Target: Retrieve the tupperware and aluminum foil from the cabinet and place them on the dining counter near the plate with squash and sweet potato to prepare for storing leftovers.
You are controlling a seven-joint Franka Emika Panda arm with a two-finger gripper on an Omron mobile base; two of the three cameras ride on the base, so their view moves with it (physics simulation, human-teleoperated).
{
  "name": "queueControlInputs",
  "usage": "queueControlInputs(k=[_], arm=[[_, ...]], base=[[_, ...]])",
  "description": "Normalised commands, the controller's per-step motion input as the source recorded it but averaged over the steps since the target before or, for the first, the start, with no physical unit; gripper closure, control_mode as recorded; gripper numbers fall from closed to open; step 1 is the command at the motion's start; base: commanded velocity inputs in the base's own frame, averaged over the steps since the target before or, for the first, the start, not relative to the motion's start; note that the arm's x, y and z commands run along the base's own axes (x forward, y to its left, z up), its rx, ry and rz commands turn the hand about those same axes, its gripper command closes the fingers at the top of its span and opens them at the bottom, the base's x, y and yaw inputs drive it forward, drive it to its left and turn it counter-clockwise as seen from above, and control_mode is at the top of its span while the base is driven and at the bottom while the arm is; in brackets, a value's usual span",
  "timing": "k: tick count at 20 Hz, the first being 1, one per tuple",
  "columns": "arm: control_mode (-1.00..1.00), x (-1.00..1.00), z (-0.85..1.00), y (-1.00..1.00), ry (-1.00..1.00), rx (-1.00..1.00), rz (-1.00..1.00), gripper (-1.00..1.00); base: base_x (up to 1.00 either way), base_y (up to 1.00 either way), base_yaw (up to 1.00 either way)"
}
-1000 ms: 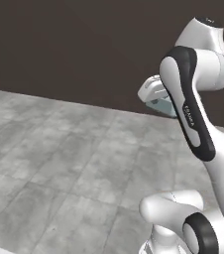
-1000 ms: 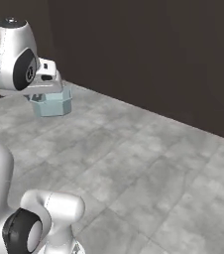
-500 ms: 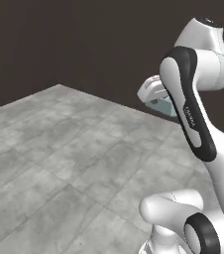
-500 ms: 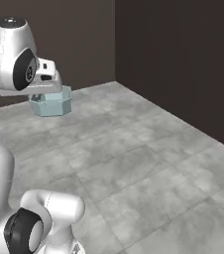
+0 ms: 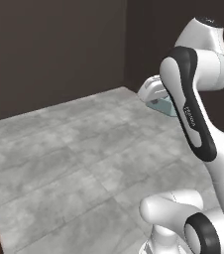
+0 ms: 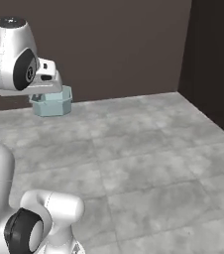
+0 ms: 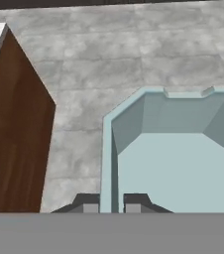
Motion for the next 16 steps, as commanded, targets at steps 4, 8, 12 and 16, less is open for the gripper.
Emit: queueControlInputs(k=[4, 8, 12, 16], arm=[[1.00, 0.00, 0.00, 0.00, 0.00, 0.00, 0.00, 1.00], [1.00, 0.00, 0.00, 0.00, 0.00, 0.00, 0.00, 1.00], [1.00, 0.00, 0.00, 0.00, 0.00, 0.00, 0.00, 1.00], [1.00, 0.00, 0.00, 0.00, 0.00, 0.00, 0.00, 1.00]], base=[[1.00, 0.00, 0.57], [1.00, 0.00, 0.56], [1.00, -0.01, 0.56], [1.00, -0.23, 0.52]])
